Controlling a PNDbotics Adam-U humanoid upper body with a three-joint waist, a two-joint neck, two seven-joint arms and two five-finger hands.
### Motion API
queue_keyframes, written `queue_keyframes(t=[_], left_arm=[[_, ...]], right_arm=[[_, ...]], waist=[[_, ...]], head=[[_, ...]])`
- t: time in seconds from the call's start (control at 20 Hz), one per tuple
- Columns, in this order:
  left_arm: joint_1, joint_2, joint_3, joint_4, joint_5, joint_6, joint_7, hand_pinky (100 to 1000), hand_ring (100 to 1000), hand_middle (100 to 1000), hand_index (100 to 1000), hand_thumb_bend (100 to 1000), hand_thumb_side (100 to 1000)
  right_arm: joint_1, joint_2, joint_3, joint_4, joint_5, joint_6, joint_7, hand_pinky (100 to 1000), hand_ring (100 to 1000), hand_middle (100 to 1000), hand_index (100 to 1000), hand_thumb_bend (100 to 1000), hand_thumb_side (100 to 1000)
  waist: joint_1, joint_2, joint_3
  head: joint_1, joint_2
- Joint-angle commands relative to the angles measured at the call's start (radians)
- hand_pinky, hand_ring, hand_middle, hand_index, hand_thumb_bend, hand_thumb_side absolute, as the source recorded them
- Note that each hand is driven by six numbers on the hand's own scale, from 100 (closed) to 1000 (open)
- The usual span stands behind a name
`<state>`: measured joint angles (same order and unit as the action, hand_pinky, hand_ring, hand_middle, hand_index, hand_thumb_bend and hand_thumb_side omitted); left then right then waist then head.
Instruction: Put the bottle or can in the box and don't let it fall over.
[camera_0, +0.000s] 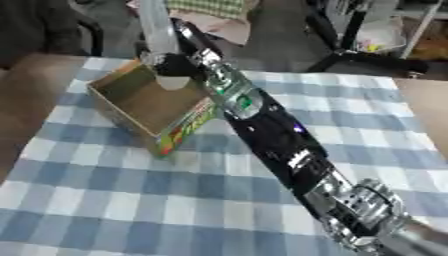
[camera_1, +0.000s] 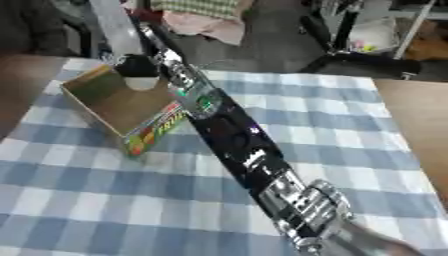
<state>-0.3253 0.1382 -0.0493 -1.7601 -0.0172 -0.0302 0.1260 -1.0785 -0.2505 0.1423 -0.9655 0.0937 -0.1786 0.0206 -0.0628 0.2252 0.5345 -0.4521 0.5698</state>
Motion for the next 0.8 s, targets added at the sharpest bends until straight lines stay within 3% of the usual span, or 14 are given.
queue_keyframes(t=[0.05, 0.1, 0.2, 0.25, 0.3, 0.35, 0.4, 0.5, 0.75, 0.8], left_arm=[[-0.020, -0.003, -0.006, -0.017, 0.005, -0.002, -0.011, 1000, 1000, 1000, 977, 770, 631], [-0.021, -0.004, -0.007, -0.019, 0.005, -0.002, -0.011, 1000, 1000, 1000, 977, 770, 631], [-0.023, -0.006, -0.007, -0.020, 0.005, -0.002, -0.013, 1000, 1000, 1000, 976, 771, 632], [-0.023, -0.006, -0.008, -0.019, 0.004, -0.001, -0.013, 1000, 1000, 1000, 976, 771, 632], [-0.023, -0.007, -0.007, -0.019, 0.004, -0.001, -0.013, 1000, 1000, 1000, 976, 771, 632], [-0.023, -0.007, -0.007, -0.019, 0.003, -0.001, -0.013, 1000, 1000, 1000, 976, 771, 632], [-0.023, -0.007, -0.007, -0.019, 0.003, -0.001, -0.014, 1000, 1000, 1000, 976, 771, 632], [-0.023, -0.008, -0.006, -0.018, 0.002, -0.001, -0.013, 1000, 1000, 1000, 976, 773, 632], [-0.023, -0.009, -0.005, -0.017, 0.002, -0.001, -0.012, 1000, 1000, 1000, 976, 773, 632], [-0.020, -0.009, -0.004, -0.016, 0.001, -0.001, -0.012, 1000, 1000, 1000, 976, 772, 635]], right_arm=[[-0.014, -0.003, -0.009, 0.008, 0.026, -0.034, 0.004, 906, 732, 430, 501, 100, 100], [-0.009, -0.001, -0.010, 0.017, 0.036, -0.047, 0.007, 914, 757, 474, 541, 100, 100], [-0.001, -0.001, -0.008, 0.032, 0.062, -0.075, 0.017, 934, 810, 654, 725, 100, 100], [0.003, -0.003, -0.005, 0.040, 0.077, -0.088, 0.027, 939, 819, 691, 754, 100, 100], [0.006, -0.005, -0.003, 0.047, 0.092, -0.101, 0.038, 955, 849, 790, 842, 179, 125], [0.009, -0.006, -0.003, 0.054, 0.109, -0.112, 0.047, 955, 849, 790, 842, 179, 125], [0.013, -0.007, -0.002, 0.062, 0.126, -0.122, 0.058, 980, 884, 875, 943, 338, 329], [0.021, -0.010, -0.004, 0.079, 0.158, -0.138, 0.081, 997, 904, 925, 1000, 419, 408], [0.027, -0.005, -0.026, 0.103, 0.224, -0.161, 0.085, 998, 906, 929, 1000, 424, 412], [0.026, -0.012, -0.035, 0.098, 0.225, -0.162, 0.079, 1000, 931, 976, 1000, 460, 459]], waist=[[0.007, -0.007, 0.004], [0.006, -0.005, 0.003], [0.002, -0.001, 0.000], [0.001, -0.001, -0.002], [-0.001, 0.000, -0.004], [-0.002, 0.000, -0.006], [-0.003, 0.000, -0.008], [-0.005, -0.001, -0.013], [-0.005, -0.001, -0.016], [-0.006, -0.003, -0.024]], head=[[-0.024, -0.023], [-0.025, -0.025], [-0.025, -0.028], [-0.024, -0.029], [-0.021, -0.030], [-0.020, -0.030], [-0.018, -0.031], [-0.014, -0.034], [-0.013, -0.036], [-0.012, -0.034]])
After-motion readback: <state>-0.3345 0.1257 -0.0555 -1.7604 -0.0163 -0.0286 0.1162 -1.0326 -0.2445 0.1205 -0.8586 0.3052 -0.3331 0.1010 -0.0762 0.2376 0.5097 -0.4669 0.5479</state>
